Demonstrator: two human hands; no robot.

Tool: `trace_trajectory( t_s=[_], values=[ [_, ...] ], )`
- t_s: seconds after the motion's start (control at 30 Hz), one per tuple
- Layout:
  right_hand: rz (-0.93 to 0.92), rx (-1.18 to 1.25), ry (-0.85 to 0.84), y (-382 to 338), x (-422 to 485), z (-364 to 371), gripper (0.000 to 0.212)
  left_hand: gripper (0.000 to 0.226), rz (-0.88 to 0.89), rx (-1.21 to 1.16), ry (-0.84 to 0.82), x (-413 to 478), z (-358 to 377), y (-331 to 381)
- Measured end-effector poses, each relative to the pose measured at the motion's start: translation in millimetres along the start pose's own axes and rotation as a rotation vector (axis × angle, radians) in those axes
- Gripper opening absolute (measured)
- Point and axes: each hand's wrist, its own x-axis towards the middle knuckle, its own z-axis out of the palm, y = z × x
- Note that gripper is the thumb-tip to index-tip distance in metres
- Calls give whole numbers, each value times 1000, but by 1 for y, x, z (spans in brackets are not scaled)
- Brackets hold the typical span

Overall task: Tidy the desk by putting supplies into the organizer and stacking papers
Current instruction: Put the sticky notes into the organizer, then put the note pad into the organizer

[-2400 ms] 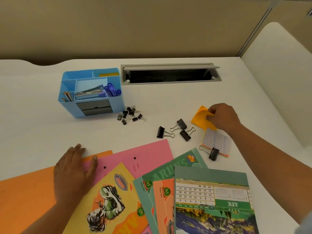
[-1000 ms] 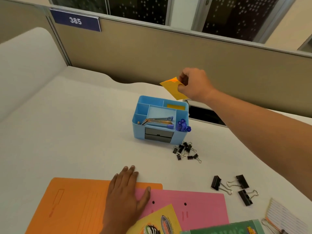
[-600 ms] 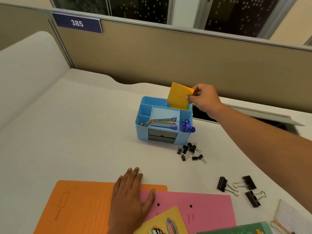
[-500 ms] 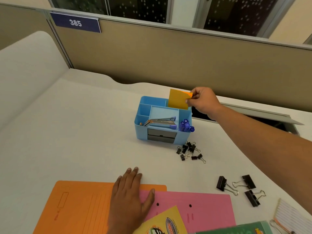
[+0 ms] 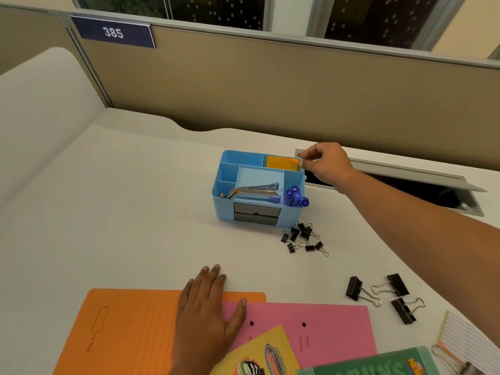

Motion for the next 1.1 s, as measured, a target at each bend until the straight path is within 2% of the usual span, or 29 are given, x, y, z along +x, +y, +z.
trace_trajectory(
  t_s=[0.27, 0.4, 0.6, 0.73, 0.87, 0.97, 1.1],
  values=[
    [85, 165, 57, 28, -65, -39, 8, 69, -7, 25, -1, -2, -1, 2],
    [175, 163, 38, 72, -120, -76, 10, 67, 14, 47, 30, -2, 1, 2],
    [353, 131, 94, 140, -188, -128, 11, 67, 22, 54, 64, -2, 2, 3],
    [426, -59, 74, 180, -226, -151, 28, 67, 16, 58, 82, -1, 2, 2],
    [485, -384, -94, 209, -257, -164, 53, 66, 15, 52, 88, -1, 3, 3],
    [478, -507, -215, 216, -276, -170, 76, 65, 32, 53, 89, 0, 3, 1],
    [434, -607, -321, 220, -295, -176, 82, 63, 42, 54, 92, -1, 4, 1]
  ],
)
